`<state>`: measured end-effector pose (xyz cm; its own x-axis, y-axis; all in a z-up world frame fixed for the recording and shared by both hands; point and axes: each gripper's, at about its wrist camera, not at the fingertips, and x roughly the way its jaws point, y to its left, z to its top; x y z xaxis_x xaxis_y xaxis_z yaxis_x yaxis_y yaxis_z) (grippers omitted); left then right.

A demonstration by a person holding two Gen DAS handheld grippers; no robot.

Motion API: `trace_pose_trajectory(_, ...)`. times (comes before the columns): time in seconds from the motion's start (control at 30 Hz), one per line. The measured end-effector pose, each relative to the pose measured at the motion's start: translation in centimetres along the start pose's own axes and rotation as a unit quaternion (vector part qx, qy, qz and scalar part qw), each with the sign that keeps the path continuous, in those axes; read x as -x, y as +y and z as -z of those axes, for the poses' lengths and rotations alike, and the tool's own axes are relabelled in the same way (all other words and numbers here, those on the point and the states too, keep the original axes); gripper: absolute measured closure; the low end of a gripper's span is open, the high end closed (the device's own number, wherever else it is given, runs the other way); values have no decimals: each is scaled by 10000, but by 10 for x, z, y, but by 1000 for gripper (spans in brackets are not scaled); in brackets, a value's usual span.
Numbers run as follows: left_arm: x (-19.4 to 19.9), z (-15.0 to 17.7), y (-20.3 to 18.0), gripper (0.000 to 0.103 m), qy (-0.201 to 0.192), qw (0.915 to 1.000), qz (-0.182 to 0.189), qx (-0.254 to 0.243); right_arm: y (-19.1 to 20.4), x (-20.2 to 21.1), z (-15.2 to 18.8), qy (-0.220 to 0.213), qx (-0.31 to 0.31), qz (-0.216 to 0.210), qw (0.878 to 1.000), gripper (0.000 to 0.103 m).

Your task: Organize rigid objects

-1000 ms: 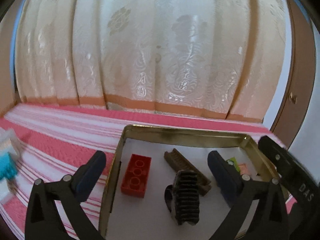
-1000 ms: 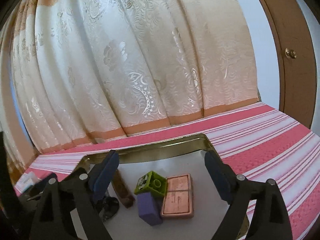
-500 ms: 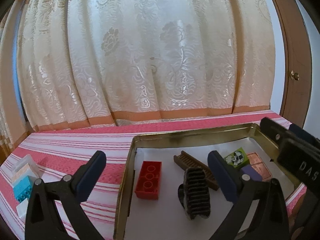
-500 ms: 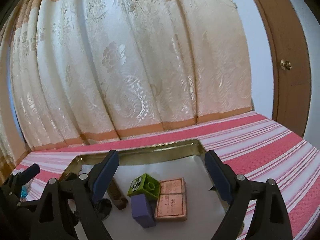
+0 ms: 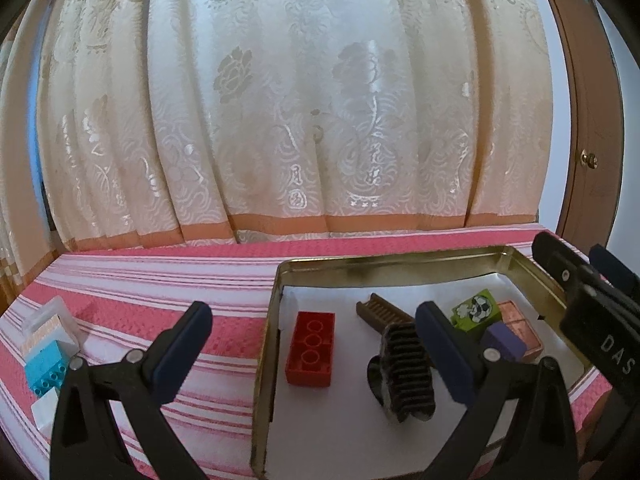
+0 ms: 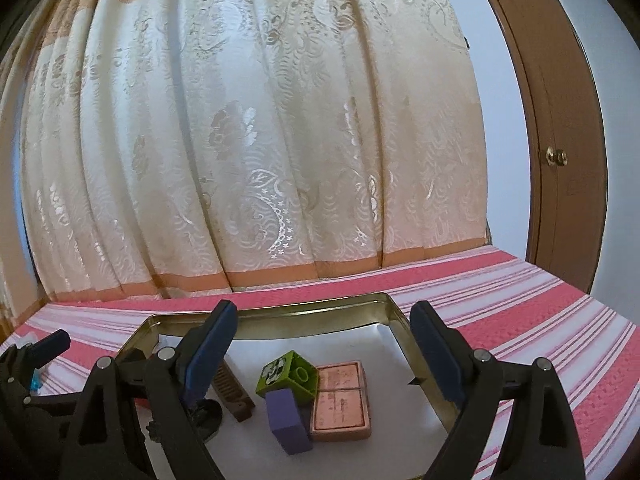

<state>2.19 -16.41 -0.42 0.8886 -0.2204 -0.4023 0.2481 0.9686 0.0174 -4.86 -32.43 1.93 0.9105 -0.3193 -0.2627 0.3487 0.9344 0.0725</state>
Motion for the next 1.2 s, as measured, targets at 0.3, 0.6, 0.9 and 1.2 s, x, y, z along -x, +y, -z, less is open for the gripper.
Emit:
trace_pose_trajectory(0.3,8,6,18,0,35,9999,-15,147,1,11,5,28,-169,13,9999,13)
trace_pose_trajectory(0.6,15,10,34,0,52,9997,-46,221,12,21,9,34,-239,-73,9997,13)
trace_pose_trajectory(0.9,22,13,49,0,63,9997,-82,216,33,28,14,102,-248,-251,9993,13)
trace_pose_trajectory(1.2,30,19,78,0,85,9992,-226,307,57,29,20,272,-457,-551,9971,13)
